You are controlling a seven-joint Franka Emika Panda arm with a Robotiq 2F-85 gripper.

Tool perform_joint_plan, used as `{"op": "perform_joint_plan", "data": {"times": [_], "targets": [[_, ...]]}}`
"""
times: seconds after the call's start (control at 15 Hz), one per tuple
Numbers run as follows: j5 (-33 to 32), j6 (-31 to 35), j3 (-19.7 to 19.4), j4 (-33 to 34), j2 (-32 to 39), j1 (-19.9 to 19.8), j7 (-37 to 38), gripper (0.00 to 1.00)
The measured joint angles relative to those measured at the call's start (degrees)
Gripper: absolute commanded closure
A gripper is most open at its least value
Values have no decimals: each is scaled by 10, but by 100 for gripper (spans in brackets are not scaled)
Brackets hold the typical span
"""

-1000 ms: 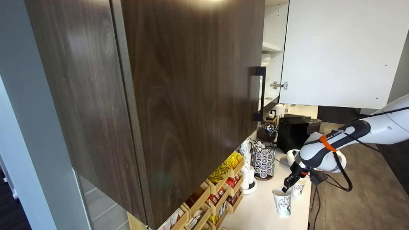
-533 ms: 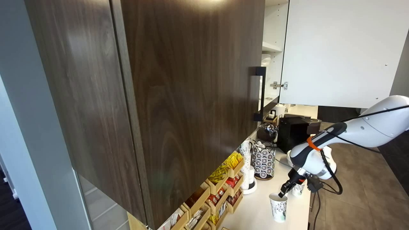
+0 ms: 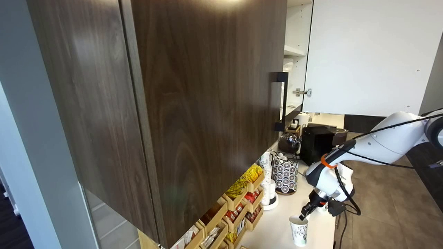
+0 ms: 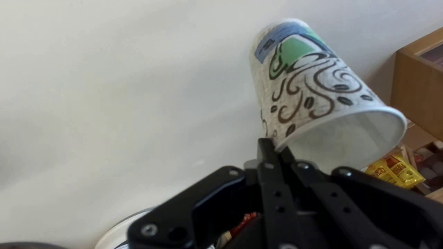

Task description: Remove the cup from the top cabinet, then put the right cup on the top cabinet

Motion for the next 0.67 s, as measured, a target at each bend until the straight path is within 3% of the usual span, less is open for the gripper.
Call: {"op": "perform_joint_plan", "data": {"times": [0.6, 0.67], "targets": [[130, 57, 17, 51, 68, -2, -127, 99], [147, 62, 17, 57, 70, -3, -146, 71]]}}
